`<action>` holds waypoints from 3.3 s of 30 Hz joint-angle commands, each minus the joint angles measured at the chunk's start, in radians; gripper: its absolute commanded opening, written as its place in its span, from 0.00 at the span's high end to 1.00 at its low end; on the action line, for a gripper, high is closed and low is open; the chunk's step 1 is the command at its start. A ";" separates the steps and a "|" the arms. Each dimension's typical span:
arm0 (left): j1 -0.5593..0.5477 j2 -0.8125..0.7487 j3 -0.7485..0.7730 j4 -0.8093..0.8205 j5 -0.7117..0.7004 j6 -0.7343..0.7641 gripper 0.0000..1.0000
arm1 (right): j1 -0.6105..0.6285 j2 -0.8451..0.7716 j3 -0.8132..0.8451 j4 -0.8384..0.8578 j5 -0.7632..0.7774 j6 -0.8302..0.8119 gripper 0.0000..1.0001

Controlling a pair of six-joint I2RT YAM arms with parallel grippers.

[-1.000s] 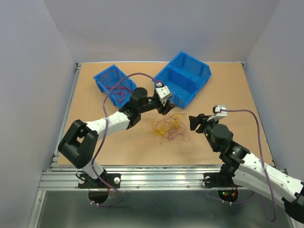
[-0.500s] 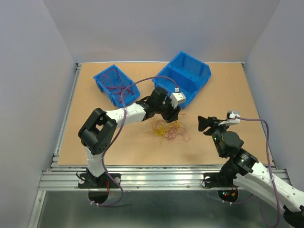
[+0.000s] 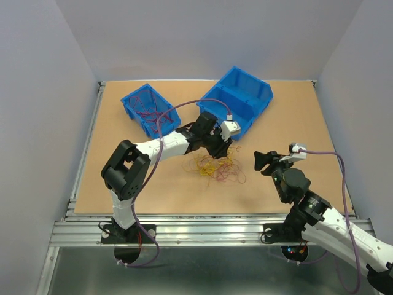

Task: Untangle the cables

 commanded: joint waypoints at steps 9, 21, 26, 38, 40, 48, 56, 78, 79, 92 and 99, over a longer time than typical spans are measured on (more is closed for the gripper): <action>-0.004 0.008 0.069 0.024 -0.008 0.012 0.57 | 0.006 -0.020 -0.020 0.013 0.013 0.008 0.39; -0.015 0.078 0.113 0.020 -0.014 0.003 0.66 | 0.005 -0.026 -0.021 0.013 0.006 0.006 0.40; -0.015 0.088 0.125 0.021 -0.010 0.011 0.93 | 0.006 -0.031 -0.023 0.013 0.001 0.005 0.40; -0.009 -0.058 0.072 0.010 0.015 0.021 1.00 | 0.006 0.050 -0.006 0.033 -0.014 0.006 0.40; 0.002 -0.107 0.063 0.000 0.033 0.023 1.00 | 0.006 0.078 -0.011 0.071 -0.043 -0.010 0.39; 0.013 -0.250 0.033 -0.031 0.093 0.031 1.00 | 0.006 0.152 -0.099 0.419 -0.285 -0.185 0.41; 0.015 -0.329 0.029 -0.049 0.124 0.034 1.00 | 0.005 0.395 -0.092 0.695 -0.413 -0.262 0.42; 0.019 -0.560 0.537 -0.241 -0.324 0.029 1.00 | 0.006 0.914 0.080 0.950 -0.361 -0.287 1.00; 0.019 -0.554 0.570 -0.240 -0.397 0.043 1.00 | 0.006 0.900 0.078 0.935 -0.368 -0.285 0.99; 0.019 -0.498 0.814 -0.033 -0.727 0.156 1.00 | 0.006 0.715 0.058 0.673 -0.501 -0.311 0.99; 0.043 -0.471 0.724 0.069 -0.830 0.227 1.00 | 0.006 0.650 0.028 0.645 -0.505 -0.313 0.93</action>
